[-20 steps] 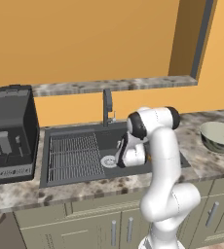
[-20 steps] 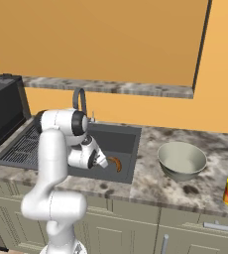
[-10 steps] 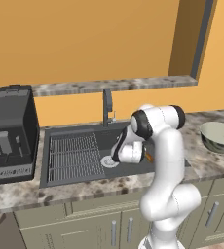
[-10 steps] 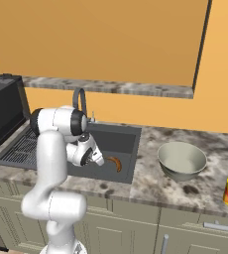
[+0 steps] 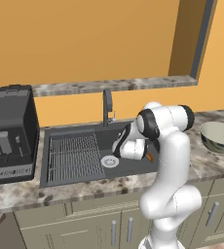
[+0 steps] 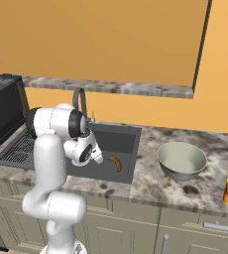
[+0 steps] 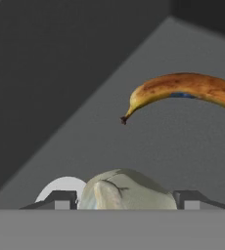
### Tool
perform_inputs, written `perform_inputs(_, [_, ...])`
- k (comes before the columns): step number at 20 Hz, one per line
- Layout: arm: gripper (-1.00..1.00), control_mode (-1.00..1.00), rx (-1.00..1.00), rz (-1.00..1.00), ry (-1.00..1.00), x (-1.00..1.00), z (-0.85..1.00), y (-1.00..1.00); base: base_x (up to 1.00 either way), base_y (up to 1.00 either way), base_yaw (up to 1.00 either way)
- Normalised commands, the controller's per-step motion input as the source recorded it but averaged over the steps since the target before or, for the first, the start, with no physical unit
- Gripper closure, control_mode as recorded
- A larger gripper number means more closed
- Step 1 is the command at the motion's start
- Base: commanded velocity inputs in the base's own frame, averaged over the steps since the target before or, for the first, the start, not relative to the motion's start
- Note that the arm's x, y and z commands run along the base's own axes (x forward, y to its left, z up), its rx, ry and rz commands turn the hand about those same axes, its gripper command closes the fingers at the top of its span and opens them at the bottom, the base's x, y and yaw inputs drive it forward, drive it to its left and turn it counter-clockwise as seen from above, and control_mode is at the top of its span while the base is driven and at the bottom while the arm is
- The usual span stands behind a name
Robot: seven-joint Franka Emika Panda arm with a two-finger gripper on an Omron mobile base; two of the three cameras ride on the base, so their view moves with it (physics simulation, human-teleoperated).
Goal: Remove the garlic and banana from the sink. Then move the bowl and cup from the counter to the sink for washing.
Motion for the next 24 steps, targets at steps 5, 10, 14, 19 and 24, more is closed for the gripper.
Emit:
perform_inputs(5, [1.0,-1.0,0.02,0.0,0.0,-0.21,0.19,-0.15,0.0,0.0,0.0])
perform_inputs(10, [1.0,-1.0,0.0,0.0,0.0,-0.21,0.22,-0.16,0.0,0.0,0.0])
perform_inputs(14, [1.0,-1.0,0.0,0.0,0.0,-0.25,0.22,-0.16,0.0,0.0,0.0])
perform_inputs(19, [1.0,-1.0,0.0,0.01,0.0,-0.2,0.27,-0.11,0.0,0.0,0.0])
perform_inputs(24, [1.0,-1.0,0.0,0.03,0.0,-0.1,0.35,-0.11,0.0,0.0,0.0])
